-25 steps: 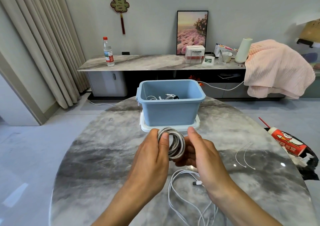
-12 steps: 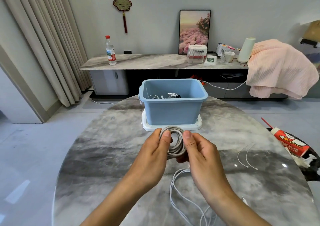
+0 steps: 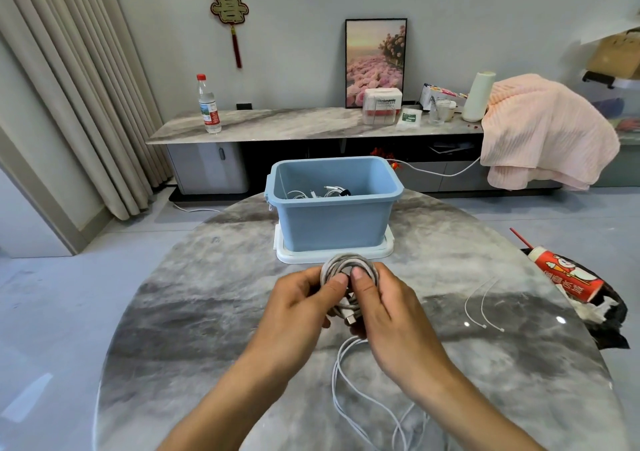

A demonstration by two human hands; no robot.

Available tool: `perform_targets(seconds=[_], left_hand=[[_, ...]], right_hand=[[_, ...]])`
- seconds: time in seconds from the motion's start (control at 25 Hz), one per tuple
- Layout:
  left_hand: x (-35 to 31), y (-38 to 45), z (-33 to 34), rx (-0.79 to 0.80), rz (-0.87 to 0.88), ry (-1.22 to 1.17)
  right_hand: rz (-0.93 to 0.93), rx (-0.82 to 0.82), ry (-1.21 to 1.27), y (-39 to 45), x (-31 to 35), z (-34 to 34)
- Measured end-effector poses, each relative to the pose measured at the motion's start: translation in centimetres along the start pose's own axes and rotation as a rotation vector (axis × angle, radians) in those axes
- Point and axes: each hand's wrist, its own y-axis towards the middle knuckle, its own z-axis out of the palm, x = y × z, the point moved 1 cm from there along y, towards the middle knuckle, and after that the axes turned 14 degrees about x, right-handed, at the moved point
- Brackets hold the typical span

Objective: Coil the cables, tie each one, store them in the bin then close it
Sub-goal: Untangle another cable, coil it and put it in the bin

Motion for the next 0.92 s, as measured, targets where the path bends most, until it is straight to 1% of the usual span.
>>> perform_targets(seconds=[0.12,0.2,0.32,0.4,0.44,0.56,0.64,0.8,0.92], left_hand=[[-0.6,-0.1,-1.3,0.139,-0.072,-0.089],[-0.8,-0.3,-1.6,0.191,-0.101,-0.131],[-0.7,-0.4,-1.3,0.161,-0.132,-0.137],[-0.6,-0.4,-1.0,0.146,-0.14,-0.118],[-0.4,-0.3,-0.9,0.153,-0.14,-0.131],[-0.4,-0.3,-0.8,0.182,-0.12,-0.184],[-0.3,-0.3,-0.7,0.179,-0.115,-0.179],[0.1,-0.3,-0.1,0.118,-0.141,-0.178],[0.8,0.1,0.3,0.058,-0.175,-0.21]], right_hand=[[-0.062,0.16,-0.128,0.7,0.2,-2.0],[-0.111,0.25,-0.192,1.1,0.2,-3.2],[-0.11,0.364,-0.317,1.4,0.0,-4.5],[-0.09,0.406,-0.368,1.3,-0.4,-4.6],[-0.094,0.405,-0.356,1.3,-0.5,-4.6],[-0.142,0.371,-0.22,1.6,-0.9,-4.5],[-0.141,0.381,-0.182,1.8,-1.0,-4.6],[-0.088,0.39,-0.187,2.1,-1.2,-4.8],[-0.041,0.284,-0.231,2.0,-1.5,-4.3]])
